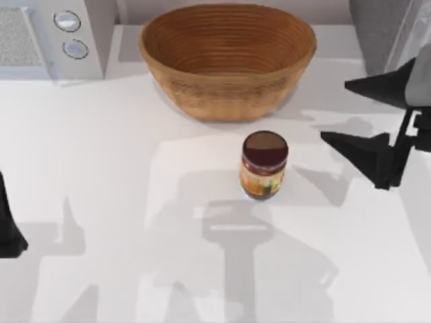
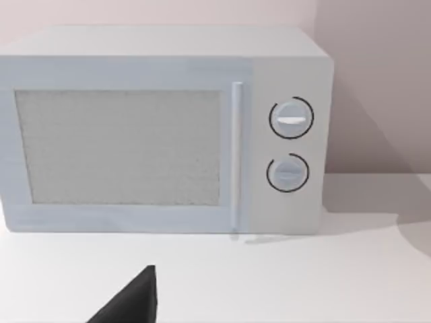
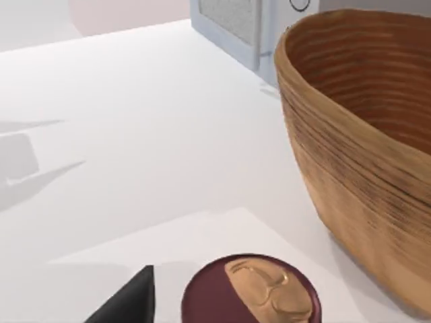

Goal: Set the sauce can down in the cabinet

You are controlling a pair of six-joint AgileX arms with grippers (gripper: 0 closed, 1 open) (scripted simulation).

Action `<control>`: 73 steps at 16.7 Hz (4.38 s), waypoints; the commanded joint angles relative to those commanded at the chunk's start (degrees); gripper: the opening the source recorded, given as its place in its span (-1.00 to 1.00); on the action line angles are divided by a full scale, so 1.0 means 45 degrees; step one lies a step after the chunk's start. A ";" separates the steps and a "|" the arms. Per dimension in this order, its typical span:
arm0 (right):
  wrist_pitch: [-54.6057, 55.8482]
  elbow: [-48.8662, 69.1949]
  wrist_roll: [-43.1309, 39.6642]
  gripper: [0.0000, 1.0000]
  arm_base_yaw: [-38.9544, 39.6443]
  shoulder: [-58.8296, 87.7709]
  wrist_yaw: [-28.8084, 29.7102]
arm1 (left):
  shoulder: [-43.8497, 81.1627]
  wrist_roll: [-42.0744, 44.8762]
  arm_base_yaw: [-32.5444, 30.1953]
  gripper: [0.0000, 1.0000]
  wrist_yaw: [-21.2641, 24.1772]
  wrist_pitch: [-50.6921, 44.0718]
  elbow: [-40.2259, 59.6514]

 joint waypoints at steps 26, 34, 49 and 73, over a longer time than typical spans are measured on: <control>0.5970 0.4913 -0.0800 1.00 0.1658 1.0886 -0.4055 | 0.0000 0.0000 0.0000 1.00 0.0000 0.0000 0.0000; 0.6787 0.5075 -0.0093 0.85 0.2218 1.1190 -0.3524 | 0.0000 0.0000 0.0000 1.00 0.0000 0.0000 0.0000; 0.6787 0.5075 -0.0093 -1.00 0.2218 1.1190 -0.3524 | 0.0000 0.0000 0.0000 1.00 0.0000 0.0000 0.0000; 0.0620 0.5517 0.0047 -1.00 0.2185 0.5376 -0.3606 | 0.0000 0.0000 0.0000 1.00 0.0000 0.0000 0.0000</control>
